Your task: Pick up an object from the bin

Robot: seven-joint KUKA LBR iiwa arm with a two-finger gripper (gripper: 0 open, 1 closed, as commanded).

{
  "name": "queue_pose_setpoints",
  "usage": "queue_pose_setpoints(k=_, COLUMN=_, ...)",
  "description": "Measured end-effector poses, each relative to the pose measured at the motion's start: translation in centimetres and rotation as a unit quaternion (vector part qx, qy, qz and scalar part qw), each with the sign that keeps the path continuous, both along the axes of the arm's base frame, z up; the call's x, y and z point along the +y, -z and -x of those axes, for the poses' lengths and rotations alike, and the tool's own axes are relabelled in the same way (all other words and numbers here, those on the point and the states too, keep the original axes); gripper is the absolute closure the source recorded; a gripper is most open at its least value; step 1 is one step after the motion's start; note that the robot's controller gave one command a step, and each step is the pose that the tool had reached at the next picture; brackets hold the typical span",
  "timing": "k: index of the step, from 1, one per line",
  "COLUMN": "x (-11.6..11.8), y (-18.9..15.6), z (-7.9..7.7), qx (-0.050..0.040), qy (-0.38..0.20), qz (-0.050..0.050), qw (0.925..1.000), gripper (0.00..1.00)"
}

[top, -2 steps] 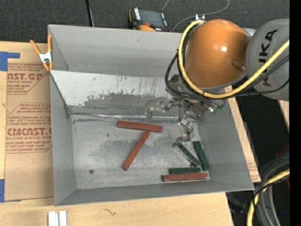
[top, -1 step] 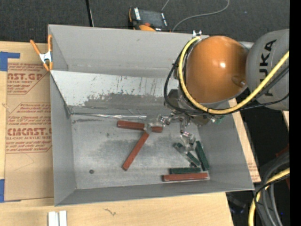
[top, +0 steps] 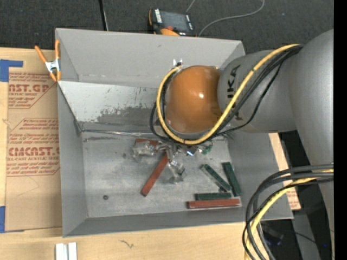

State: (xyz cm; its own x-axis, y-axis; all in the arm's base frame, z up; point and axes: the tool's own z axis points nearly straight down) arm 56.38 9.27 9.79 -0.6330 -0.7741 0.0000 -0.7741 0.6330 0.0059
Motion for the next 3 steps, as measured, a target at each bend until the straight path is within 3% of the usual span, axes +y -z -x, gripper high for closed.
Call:
queue_pose_setpoints(k=1, x=-0.1, y=3.0, z=0.2, qx=-0.0014, qy=-0.027, qz=0.0, qw=0.9996, gripper=0.0)
queue_pose_setpoints(k=2, x=-0.1, y=2.8, z=0.1, qx=-0.002, qy=-0.027, qz=0.0, qw=0.9996, gripper=1.0)
queue_pose_setpoints(k=3, x=-1.5, y=-14.9, z=4.1, qx=-0.0061, qy=-0.207, qz=0.001, qw=0.9783, gripper=1.0)
